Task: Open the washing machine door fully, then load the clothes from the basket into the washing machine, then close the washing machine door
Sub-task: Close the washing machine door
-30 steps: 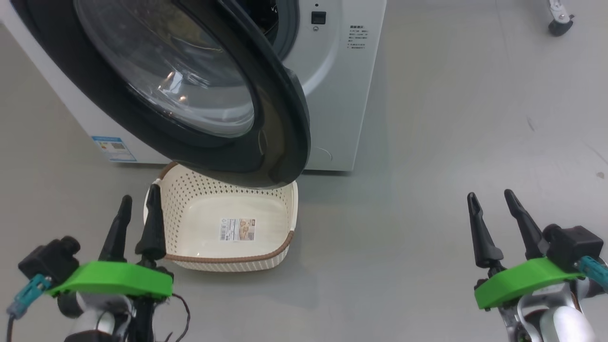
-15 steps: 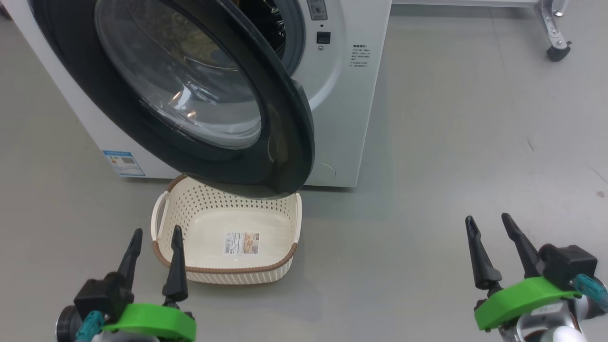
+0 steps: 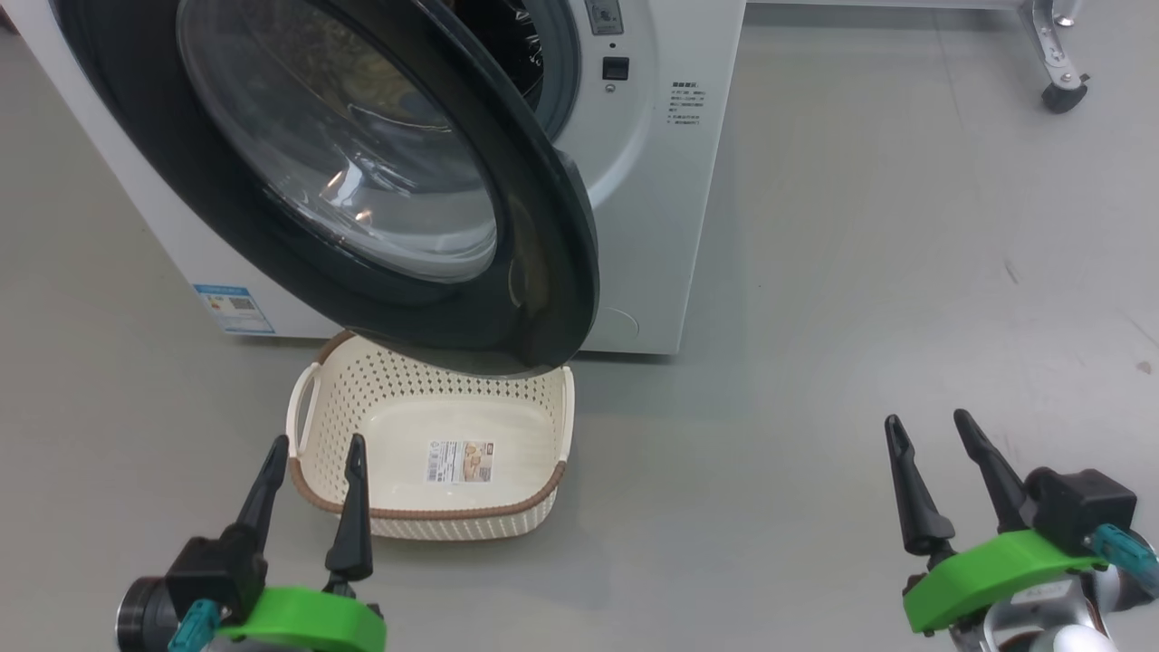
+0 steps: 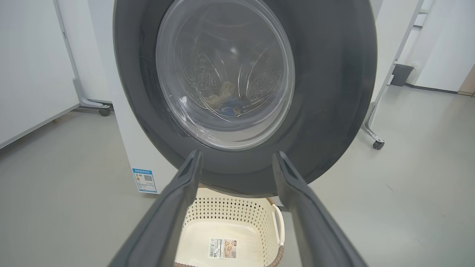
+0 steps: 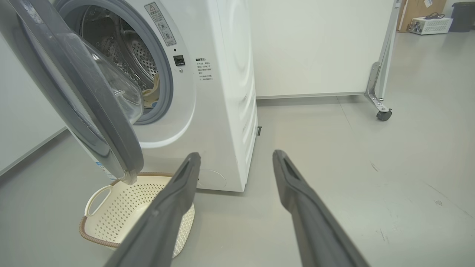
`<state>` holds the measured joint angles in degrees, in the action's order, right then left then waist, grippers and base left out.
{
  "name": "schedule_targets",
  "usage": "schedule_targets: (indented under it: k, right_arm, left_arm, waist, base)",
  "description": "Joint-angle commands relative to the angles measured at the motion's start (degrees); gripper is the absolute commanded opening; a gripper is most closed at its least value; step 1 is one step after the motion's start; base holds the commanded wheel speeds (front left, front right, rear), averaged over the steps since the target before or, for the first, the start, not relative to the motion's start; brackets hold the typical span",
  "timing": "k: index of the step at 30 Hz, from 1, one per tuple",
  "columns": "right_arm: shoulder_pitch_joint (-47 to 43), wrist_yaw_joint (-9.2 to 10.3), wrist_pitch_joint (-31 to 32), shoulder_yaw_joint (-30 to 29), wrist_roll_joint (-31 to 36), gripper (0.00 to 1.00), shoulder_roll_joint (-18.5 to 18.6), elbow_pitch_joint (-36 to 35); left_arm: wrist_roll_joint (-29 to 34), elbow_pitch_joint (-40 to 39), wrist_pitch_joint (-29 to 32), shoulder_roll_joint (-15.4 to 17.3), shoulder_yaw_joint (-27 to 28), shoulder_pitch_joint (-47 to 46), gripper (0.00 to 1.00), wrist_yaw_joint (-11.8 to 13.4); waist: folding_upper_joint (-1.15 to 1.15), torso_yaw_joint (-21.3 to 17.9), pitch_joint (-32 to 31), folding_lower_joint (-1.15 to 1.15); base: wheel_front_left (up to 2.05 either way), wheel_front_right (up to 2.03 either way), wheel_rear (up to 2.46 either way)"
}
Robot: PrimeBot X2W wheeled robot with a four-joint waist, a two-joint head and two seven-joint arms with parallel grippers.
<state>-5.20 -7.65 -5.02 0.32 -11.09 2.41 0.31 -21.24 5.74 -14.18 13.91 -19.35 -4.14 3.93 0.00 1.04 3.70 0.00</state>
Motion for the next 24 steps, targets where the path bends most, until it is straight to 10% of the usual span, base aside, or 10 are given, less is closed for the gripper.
schedule_targets:
  k: [1, 15, 17, 19, 24]
  right_arm:
    - [1.32, 0.16, -0.06, 1.27, 0.27, 1.0, 0.47, -2.17]
    - [1.77, 0.16, 0.03, 1.43, 0.56, 1.0, 0.47, -2.15]
    - [1.88, 0.16, 0.09, 1.48, 0.54, 0.68, 0.47, -2.11]
    - [2.06, 0.16, 0.19, 1.68, 0.49, 0.09, 0.47, -2.01]
    - [2.68, 0.16, 0.29, 2.36, 0.33, 0.0, 0.47, -1.56]
  left_arm:
    - [0.62, -1.59, -0.79, 0.97, 1.98, -1.48, 1.0, 0.25]
    - [1.27, -0.91, -0.81, 0.56, 1.82, -2.13, 1.0, 0.06]
    - [1.37, -0.91, -0.81, 0.44, 1.76, -2.25, 1.0, -0.01]
    - [1.44, -0.92, -0.81, 0.29, 1.71, -2.39, 1.0, -0.09]
    - [1.6, -0.93, -0.81, -0.08, 1.44, -2.86, 1.0, -0.37]
  waist:
    - [0.0, 0.02, 0.03, 0.0]
    - [0.0, 0.55, 0.38, 0.0]
    - [0.0, 0.79, 0.54, 0.0]
    - [0.0, 1.07, 0.76, 0.0]
    - [0.0, 1.81, 1.44, 0.0]
  base:
    - [0.0, 0.0, 0.0]
    - [0.0, 0.0, 0.0]
    - [0.0, 0.0, 0.0]
    - [0.0, 0.0, 0.0]
    - [0.0, 0.0, 0.0]
